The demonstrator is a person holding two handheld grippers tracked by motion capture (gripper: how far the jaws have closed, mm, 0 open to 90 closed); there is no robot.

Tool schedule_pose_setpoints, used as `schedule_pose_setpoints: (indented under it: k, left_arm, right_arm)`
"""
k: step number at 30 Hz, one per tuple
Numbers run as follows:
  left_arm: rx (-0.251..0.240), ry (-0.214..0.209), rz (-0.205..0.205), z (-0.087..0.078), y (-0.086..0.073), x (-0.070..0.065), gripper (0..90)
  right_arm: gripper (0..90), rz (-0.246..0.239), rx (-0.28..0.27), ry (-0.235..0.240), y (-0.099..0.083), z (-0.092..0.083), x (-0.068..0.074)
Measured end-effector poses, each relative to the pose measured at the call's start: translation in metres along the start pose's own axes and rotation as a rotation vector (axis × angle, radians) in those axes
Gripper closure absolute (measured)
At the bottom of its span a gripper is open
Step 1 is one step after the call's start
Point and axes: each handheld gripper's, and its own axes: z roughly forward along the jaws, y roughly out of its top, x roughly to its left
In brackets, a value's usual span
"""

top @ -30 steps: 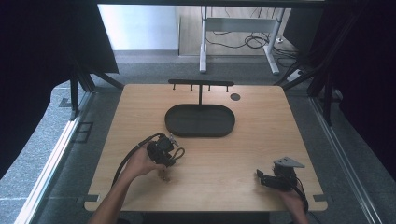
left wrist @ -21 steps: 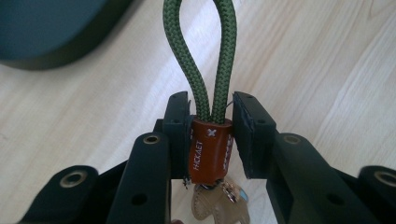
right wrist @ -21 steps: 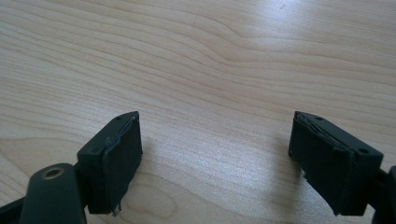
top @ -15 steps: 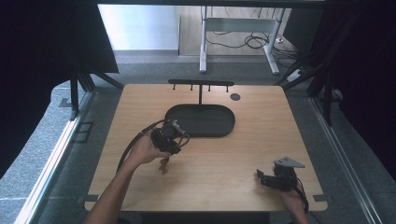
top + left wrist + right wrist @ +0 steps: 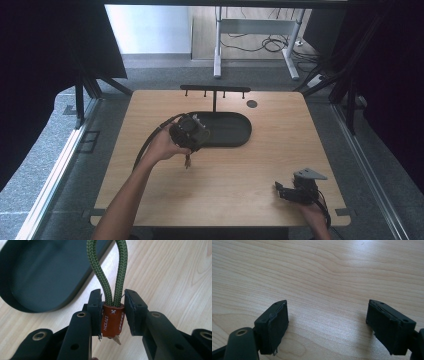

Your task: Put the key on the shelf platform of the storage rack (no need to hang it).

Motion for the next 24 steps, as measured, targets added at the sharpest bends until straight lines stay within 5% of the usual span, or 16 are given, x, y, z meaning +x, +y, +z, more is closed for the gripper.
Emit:
schedule_pose_setpoints:
  k: [10,24]
  left_arm:
    - [0.005,-0.017,-0.029,0.000,0.009,0.020,69.0]
    - [-0.011,-0.027,-0.029,-0.006,0.026,0.028,69.1]
  right_arm:
    - [18.1,0.003,-0.001,0.002,0.000,0.000,0.000]
    - [18.2,0.003,-0.001,0.000,0.000,0.000,0.000]
